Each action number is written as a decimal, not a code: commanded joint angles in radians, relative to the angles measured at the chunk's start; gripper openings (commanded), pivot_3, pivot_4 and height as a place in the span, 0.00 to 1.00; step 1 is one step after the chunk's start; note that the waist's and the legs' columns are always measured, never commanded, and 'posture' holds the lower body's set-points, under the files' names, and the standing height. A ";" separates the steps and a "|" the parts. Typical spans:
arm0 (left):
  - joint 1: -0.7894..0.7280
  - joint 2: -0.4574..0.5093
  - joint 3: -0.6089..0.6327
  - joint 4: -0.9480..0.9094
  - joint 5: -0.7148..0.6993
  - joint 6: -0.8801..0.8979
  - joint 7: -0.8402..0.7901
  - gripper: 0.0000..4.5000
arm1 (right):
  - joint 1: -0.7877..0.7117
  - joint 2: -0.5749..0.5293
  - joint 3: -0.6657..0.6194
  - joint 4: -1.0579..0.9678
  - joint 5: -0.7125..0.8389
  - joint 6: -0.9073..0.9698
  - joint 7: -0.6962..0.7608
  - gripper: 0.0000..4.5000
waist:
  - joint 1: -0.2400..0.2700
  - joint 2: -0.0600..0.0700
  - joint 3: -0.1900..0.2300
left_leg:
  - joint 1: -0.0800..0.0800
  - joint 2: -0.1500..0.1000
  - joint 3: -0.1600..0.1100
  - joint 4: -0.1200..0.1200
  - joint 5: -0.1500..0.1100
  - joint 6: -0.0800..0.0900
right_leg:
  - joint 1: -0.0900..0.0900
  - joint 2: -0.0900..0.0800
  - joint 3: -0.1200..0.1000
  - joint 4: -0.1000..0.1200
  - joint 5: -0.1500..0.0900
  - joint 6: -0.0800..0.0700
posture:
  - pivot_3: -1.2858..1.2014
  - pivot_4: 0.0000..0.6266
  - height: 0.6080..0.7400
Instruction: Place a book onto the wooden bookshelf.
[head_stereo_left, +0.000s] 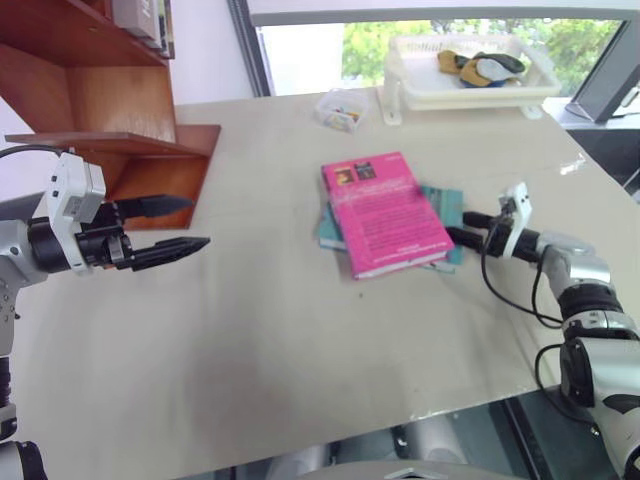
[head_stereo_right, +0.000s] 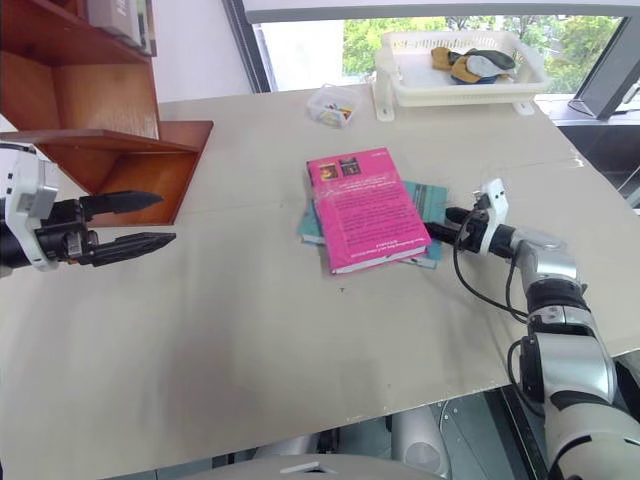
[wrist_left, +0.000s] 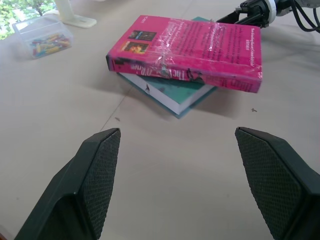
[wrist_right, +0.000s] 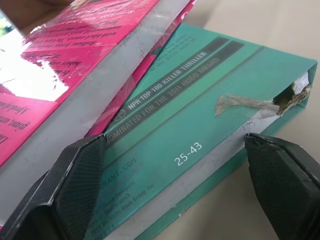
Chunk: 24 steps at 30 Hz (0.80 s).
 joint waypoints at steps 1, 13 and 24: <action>0.000 0.034 0.040 -0.013 0.003 -0.011 -0.004 0.86 | 0.058 0.031 0.102 -0.023 -0.055 0.046 0.086 1.00 | -0.004 0.000 -0.001 | 0.000 0.000 0.000 0.000 0.000 0.000 | 0.000 0.000 0.000 0.000 0.000 0.000 | 0.52 0.24 1.00; 0.005 0.045 0.048 -0.014 0.004 -0.013 -0.015 0.86 | 0.187 0.023 0.178 -0.335 -0.029 0.193 0.135 1.00 | 0.004 -0.002 -0.002 | 0.000 0.000 -0.002 0.000 0.000 -0.001 | 0.000 0.000 -0.001 0.001 0.000 0.000 | 0.52 0.24 1.00; 0.064 0.081 0.081 -0.034 -0.028 0.037 -0.082 0.86 | 0.203 -0.068 0.082 -0.351 -0.010 0.169 0.025 1.00 | 0.027 -0.002 -0.002 | 0.000 -0.001 -0.002 0.001 0.000 -0.001 | 0.000 0.000 -0.002 0.000 0.000 0.000 | 0.52 0.24 1.00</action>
